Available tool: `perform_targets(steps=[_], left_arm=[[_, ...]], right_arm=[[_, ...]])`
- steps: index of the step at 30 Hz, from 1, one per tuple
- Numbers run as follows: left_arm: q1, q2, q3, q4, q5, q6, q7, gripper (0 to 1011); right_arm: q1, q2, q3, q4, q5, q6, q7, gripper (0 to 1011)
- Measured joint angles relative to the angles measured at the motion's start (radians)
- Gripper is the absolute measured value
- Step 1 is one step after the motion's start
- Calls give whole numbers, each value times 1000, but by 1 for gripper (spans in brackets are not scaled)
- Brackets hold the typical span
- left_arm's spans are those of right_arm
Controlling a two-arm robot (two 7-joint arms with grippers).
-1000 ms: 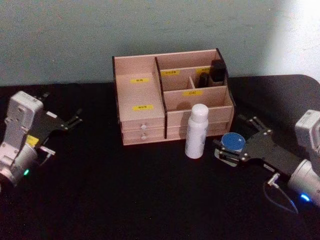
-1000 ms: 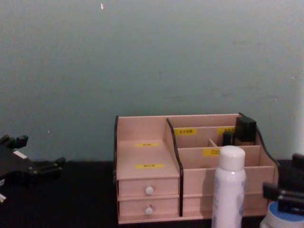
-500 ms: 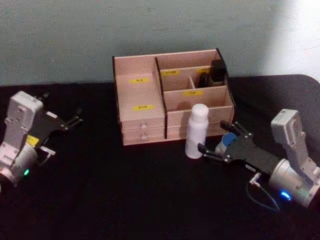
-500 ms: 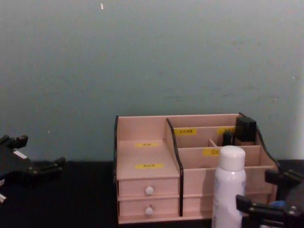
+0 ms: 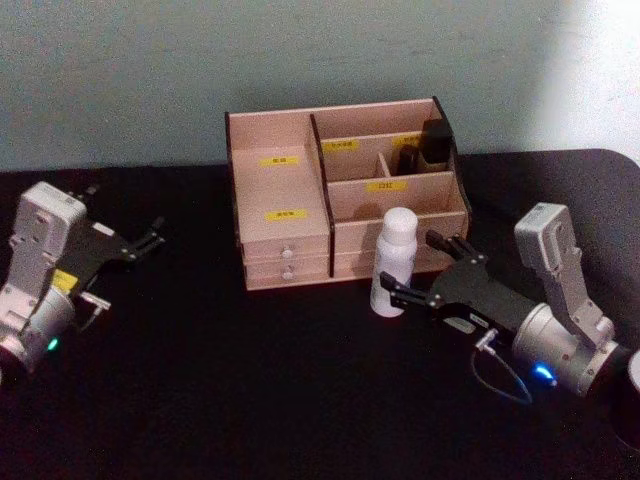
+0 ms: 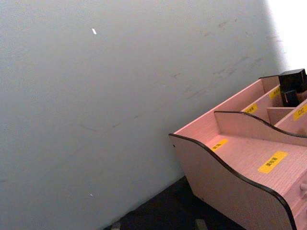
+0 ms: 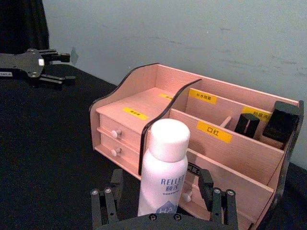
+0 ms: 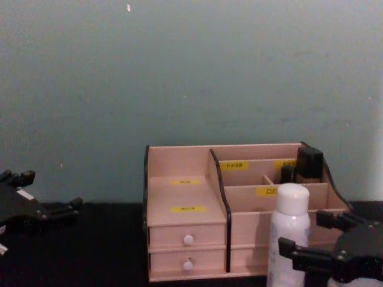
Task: Pick up the facial cleanser and watermelon frost from the table and place them into the tiered storage box.
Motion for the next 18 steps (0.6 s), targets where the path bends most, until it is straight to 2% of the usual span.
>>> perform_targets(steps=[8,18], left_arm=[[0,0,0,0,0,0,0,1001],[0,0,0,0,0,0,0,1001]], right_arm=[[27,-41,10,42,-17,16,5,1002],[41,-72,20,76,-31,30,24,1002]])
